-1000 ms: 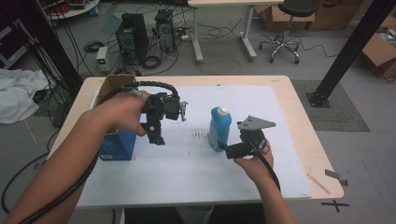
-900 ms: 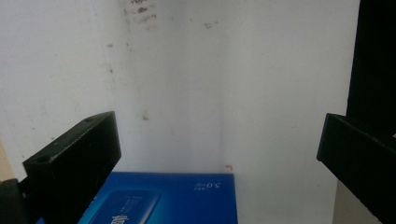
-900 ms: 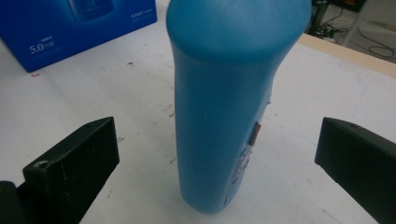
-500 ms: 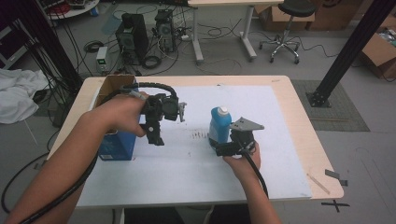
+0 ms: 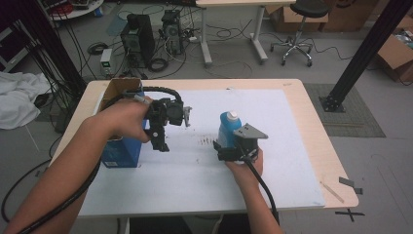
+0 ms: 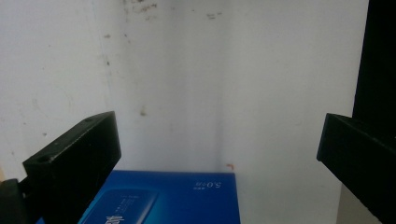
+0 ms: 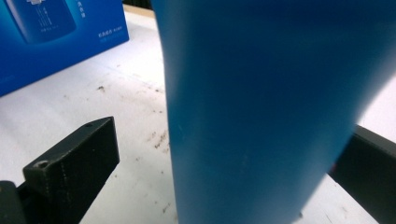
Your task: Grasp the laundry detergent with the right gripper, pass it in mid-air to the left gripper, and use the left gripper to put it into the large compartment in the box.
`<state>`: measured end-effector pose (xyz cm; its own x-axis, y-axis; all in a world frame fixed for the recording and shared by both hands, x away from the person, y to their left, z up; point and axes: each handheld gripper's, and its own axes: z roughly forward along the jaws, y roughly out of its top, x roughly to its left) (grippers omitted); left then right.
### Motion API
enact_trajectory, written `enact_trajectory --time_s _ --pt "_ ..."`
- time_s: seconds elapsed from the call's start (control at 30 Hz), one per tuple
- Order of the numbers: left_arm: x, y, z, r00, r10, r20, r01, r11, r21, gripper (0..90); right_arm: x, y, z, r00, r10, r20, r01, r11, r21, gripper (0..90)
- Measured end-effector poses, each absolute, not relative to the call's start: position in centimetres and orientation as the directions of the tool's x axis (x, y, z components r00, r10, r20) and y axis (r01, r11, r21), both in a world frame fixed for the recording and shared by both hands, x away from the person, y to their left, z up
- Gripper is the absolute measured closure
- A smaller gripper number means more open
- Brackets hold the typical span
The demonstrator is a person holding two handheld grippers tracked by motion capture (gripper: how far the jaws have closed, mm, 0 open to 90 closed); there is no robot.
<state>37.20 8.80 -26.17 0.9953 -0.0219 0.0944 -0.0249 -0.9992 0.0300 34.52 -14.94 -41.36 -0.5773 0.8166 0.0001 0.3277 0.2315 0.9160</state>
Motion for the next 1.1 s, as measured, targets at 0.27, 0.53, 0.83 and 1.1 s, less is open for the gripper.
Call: enact_trajectory --time_s 0.27,0.53,0.83,1.1 --pt "37.26 8.88 -26.22 0.995 -0.020 0.094 -0.023 -0.999 0.030 0.0 34.54 -14.51 -41.77 -0.553 0.833 0.004 0.317 0.206 0.926 0.0" --pt "37.26 9.05 -26.25 0.995 -0.015 0.094 -0.018 -0.999 0.026 0.1 34.62 -14.34 -42.27 -0.537 0.844 0.010 0.319 0.191 0.928 5.7" --pt "37.32 9.02 -26.34 0.996 -0.014 0.093 -0.017 -1.000 0.023 0.1 34.50 -14.61 -42.16 -0.529 0.848 0.013 0.306 0.177 0.935 14.4" --pt "37.37 8.90 -26.42 0.996 -0.015 0.092 -0.017 -1.000 0.025 0.1 34.59 -14.78 -42.20 -0.528 0.849 0.015 0.306 0.173 0.936 19.3"
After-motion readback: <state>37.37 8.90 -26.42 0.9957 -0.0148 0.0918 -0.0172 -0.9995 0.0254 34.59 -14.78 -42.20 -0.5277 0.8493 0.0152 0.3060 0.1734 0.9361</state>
